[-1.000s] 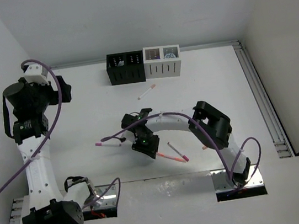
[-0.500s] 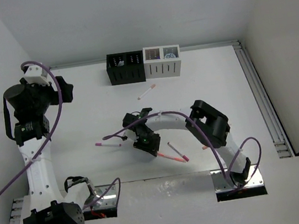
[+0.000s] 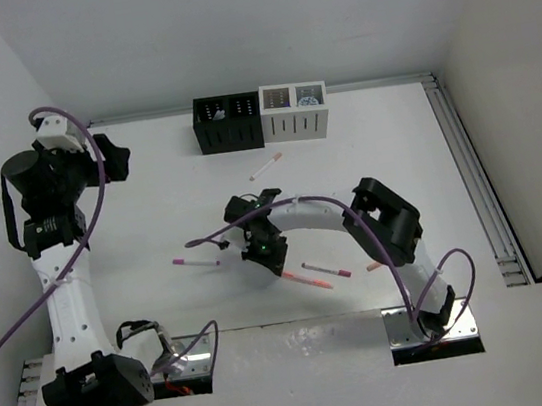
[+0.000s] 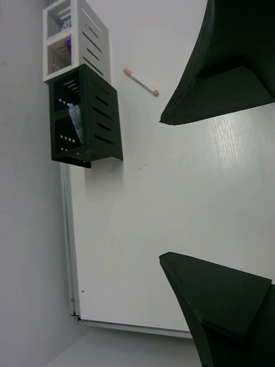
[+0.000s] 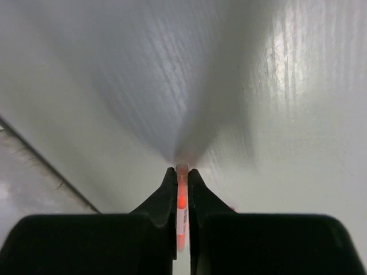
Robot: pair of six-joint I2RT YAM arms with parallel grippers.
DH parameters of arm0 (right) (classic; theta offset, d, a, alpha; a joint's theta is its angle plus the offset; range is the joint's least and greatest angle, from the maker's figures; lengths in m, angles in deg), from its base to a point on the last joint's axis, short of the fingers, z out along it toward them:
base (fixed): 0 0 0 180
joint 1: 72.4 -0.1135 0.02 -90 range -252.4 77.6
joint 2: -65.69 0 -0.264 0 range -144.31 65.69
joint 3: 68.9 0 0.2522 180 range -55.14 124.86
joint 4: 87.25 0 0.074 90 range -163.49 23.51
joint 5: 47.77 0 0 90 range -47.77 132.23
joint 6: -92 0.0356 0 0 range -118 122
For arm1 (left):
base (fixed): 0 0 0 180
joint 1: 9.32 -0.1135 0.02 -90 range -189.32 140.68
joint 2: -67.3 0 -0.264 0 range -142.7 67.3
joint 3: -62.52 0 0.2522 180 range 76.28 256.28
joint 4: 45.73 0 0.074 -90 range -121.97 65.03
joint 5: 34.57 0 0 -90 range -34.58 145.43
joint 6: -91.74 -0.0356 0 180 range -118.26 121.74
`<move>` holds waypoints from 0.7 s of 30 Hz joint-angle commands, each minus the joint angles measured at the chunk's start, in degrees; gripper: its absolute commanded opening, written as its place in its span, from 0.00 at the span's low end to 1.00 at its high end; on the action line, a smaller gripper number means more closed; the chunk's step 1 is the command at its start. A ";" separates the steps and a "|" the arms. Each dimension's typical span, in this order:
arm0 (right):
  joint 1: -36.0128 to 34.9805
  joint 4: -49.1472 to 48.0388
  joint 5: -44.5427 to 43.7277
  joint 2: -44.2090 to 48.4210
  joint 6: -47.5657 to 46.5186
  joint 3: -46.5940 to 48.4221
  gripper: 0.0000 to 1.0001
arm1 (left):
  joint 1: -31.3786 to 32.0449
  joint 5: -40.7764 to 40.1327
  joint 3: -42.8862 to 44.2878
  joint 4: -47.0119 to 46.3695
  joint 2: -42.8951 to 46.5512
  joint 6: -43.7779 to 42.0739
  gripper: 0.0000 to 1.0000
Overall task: Sort the stationery into containers
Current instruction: Pick up the pen from the center of the board, then place the pen in the storage box.
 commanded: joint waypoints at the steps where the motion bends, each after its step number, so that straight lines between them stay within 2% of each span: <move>1: 3.13 -2.55 6.21 6.59 -3.11 5.71 0.00 | -4.18 6.36 -0.50 -5.63 -1.09 4.66 1.00; 4: 8.13 -1.24 11.40 8.62 -1.18 16.42 0.00 | -6.56 14.96 -1.11 -10.45 -2.76 9.39 1.00; 6: 10.25 -3.06 11.50 8.71 0.49 24.66 0.00 | -7.18 16.65 -1.99 -12.92 -2.94 11.16 1.00; 9: 15.52 -14.29 10.36 9.85 6.46 28.22 0.00 | -7.62 17.63 -4.10 -15.48 -2.76 12.92 1.00; 10: 16.93 -24.77 9.58 10.55 8.22 27.09 0.00 | -7.62 17.71 -4.37 -18.44 -2.85 13.01 1.00; 12: 20.62 -37.55 5.81 12.92 14.19 20.71 0.00 | -7.89 17.71 -4.46 -19.43 -2.76 12.40 1.00; 13: 22.89 -52.41 5.09 13.71 17.95 15.88 0.00 | -8.06 17.71 -4.02 -20.04 -3.20 11.62 1.00; 14: 23.70 -59.43 4.30 13.72 19.03 15.83 0.00 | -8.24 17.63 -3.67 -20.57 -3.38 11.26 1.00; 15: 24.14 -71.68 1.51 13.03 19.39 12.96 0.00 | -8.59 17.28 -2.88 -21.27 -4.07 11.00 1.00; 17: 24.50 -78.20 -1.76 10.31 18.34 13.89 0.00 | -8.68 17.01 -2.09 -21.81 -4.87 11.08 1.00; 21: 25.20 -86.20 -6.16 2.40 21.94 21.81 0.00 | -8.94 16.92 -1.38 -22.77 -7.94 12.92 1.00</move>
